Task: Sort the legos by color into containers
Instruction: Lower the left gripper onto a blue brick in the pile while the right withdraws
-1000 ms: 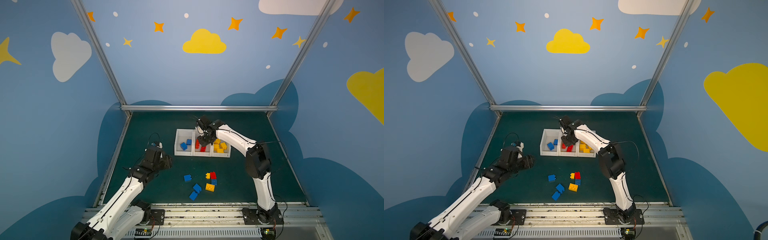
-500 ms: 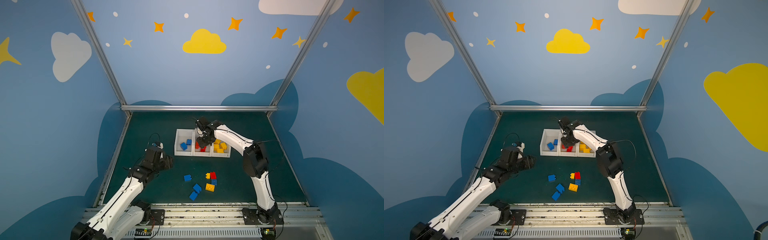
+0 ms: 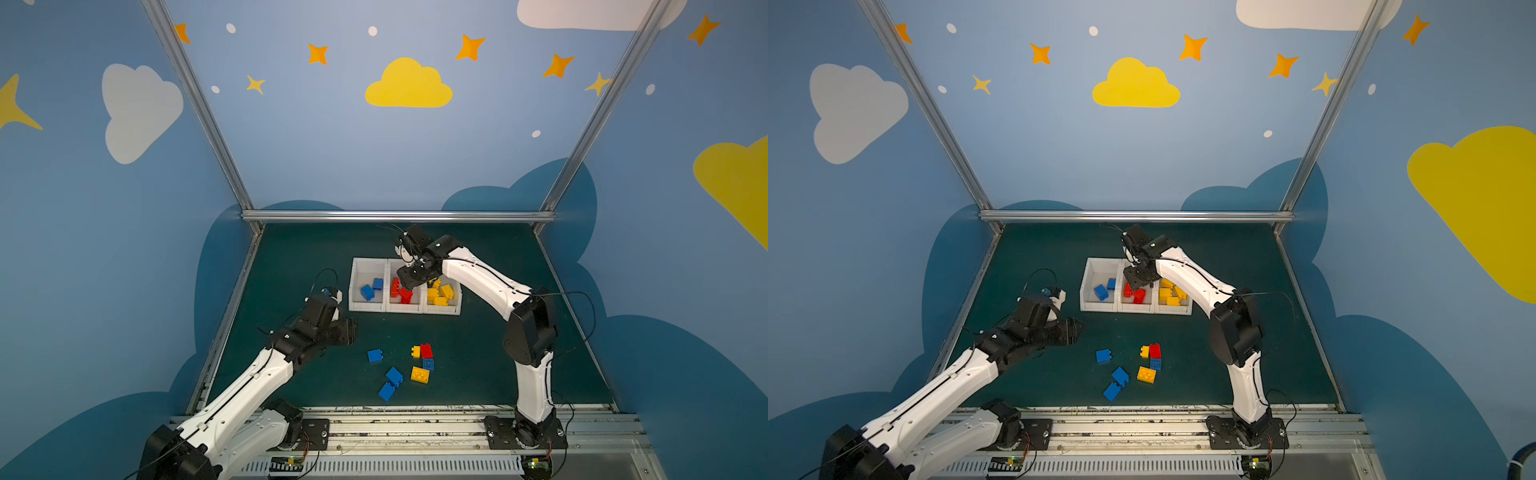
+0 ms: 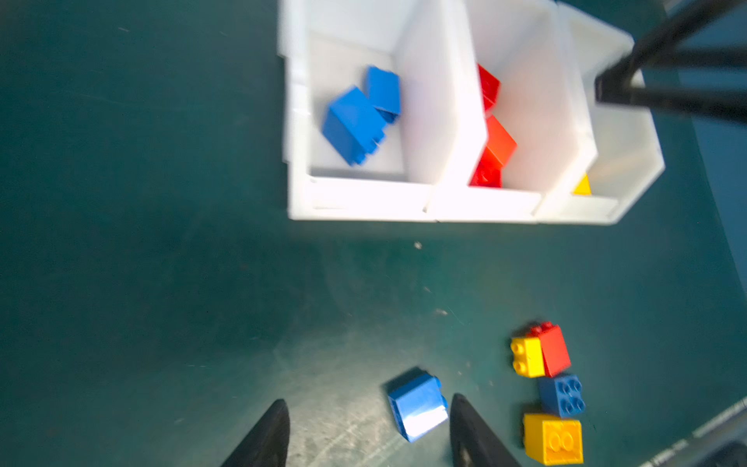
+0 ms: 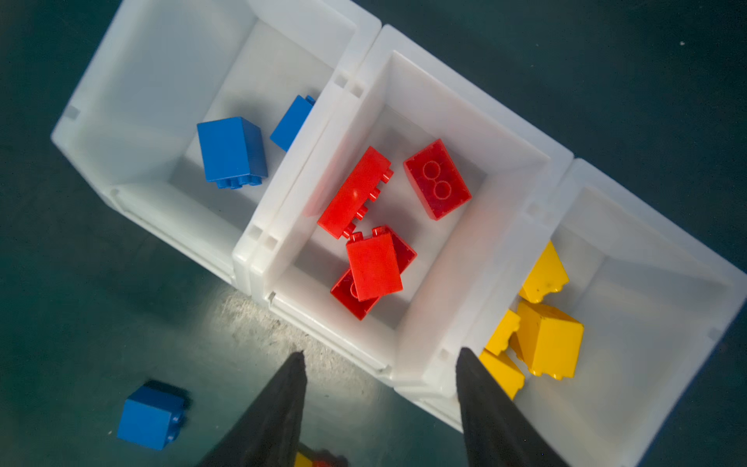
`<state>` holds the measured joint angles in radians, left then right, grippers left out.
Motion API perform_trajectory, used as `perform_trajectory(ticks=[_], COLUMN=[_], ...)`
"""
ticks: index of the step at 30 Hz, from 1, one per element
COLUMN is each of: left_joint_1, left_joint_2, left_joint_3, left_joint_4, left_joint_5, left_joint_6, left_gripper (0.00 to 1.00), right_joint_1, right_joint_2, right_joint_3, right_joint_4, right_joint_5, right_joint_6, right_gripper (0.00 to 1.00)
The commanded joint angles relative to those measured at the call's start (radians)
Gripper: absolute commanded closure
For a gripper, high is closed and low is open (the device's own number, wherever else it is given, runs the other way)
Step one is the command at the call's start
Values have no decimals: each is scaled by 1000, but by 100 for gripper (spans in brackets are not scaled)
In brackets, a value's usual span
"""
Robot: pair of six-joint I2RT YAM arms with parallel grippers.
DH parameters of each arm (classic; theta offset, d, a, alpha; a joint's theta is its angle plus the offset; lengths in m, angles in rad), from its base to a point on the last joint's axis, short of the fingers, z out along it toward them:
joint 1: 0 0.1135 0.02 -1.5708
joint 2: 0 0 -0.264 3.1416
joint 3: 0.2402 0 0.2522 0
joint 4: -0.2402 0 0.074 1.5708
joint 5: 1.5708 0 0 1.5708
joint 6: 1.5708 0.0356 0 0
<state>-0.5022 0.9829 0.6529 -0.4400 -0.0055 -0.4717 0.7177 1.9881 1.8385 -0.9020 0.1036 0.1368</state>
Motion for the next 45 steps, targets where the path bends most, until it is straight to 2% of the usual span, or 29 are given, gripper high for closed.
perform_trajectory(ticks=[1,10,20,29,39,45], left_joint_1=[-79,-326,-464,-536,-550,-553], left_joint_2=[42,204,371,515,613,650], left_joint_3=[49,105,184,244,279,290], left_joint_4=[-49,-87,-155,-165,-163,-166], left_joint_5=[16,22,21,42,34,21], left_joint_6=[18,18,68,74,80,88], left_gripper=[36,34,33,32,33,38], right_joint_1=[-17,-72,-126,-139,-142,-142], right_joint_2=[-93,-283,-406,-431,-440,-442], right_joint_3=[-68,-322,-503,-544,-566,-575], right_joint_4=[5,59,107,121,124,126], right_joint_5=[-1,-13,-34,-47,-50,-50], right_joint_6=[40,112,165,181,185,192], right_gripper=[40,40,39,39,39,39])
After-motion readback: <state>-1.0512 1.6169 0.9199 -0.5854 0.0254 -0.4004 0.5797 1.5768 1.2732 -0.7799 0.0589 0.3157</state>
